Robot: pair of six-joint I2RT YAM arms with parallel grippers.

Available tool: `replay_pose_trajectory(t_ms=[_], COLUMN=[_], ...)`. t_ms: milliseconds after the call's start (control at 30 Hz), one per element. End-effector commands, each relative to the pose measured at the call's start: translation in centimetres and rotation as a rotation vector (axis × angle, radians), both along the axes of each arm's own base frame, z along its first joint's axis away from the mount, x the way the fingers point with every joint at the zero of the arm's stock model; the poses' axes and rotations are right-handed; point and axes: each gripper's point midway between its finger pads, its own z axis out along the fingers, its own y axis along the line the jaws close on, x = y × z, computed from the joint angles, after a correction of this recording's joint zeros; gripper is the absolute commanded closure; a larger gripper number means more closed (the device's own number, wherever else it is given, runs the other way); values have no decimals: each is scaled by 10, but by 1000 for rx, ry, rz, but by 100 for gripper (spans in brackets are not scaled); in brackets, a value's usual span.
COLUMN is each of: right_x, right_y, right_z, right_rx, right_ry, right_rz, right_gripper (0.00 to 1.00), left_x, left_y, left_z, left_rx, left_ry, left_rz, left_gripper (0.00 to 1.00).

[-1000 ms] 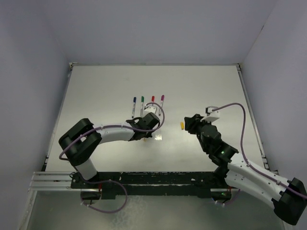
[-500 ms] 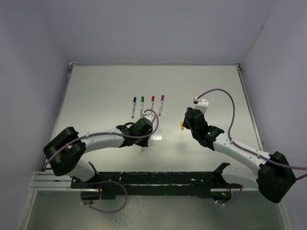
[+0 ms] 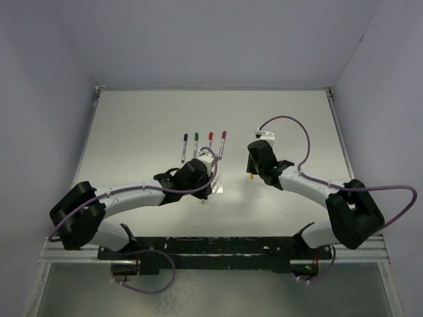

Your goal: Insert the pens into the pen caps

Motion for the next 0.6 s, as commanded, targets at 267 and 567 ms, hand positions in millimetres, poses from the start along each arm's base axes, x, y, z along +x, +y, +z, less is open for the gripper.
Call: replay_pose_trajectory(t_ms=[267, 567], right_x=[19, 17], right_y=[23, 14], right_z=[-14, -27], right_rx=[-23, -68], right_ry=[68, 95], right_rz=[84, 50], right_gripper=[63, 63], left_x=[-2, -6], left_y=[-26, -28], left_z=[32, 36], left_rx=[-163, -185], left_ry=[-109, -124], left_rz=[-125, -166], left_gripper=[100, 100])
